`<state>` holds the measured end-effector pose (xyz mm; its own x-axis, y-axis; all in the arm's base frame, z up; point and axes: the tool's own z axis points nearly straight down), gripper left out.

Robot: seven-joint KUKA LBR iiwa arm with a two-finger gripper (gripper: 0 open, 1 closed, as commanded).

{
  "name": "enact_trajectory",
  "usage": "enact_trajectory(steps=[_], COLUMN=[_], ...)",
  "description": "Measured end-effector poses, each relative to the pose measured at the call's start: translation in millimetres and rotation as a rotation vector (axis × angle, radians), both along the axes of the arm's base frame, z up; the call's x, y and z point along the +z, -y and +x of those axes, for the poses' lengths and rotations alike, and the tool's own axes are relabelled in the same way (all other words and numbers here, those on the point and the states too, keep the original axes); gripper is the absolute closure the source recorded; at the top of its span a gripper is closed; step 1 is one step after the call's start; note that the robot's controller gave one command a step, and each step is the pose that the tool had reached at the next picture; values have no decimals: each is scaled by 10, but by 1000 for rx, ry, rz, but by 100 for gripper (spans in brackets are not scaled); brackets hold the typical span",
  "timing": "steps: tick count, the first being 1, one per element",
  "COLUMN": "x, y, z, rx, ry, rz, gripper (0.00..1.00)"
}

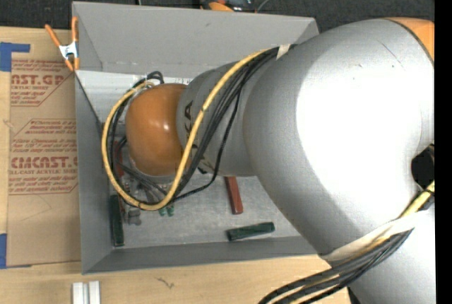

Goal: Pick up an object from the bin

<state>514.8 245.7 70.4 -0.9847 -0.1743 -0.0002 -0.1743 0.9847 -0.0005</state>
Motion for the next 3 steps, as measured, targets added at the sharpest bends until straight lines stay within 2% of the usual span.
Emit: enact_trajectory(steps=[1, 2, 3], x=[833, 790, 672], y=[400, 54, 161], z=[652, 332, -207], rx=[-8, 258, 484], ry=[13, 1, -2], rz=[2, 3, 1], gripper=[100, 100, 100])
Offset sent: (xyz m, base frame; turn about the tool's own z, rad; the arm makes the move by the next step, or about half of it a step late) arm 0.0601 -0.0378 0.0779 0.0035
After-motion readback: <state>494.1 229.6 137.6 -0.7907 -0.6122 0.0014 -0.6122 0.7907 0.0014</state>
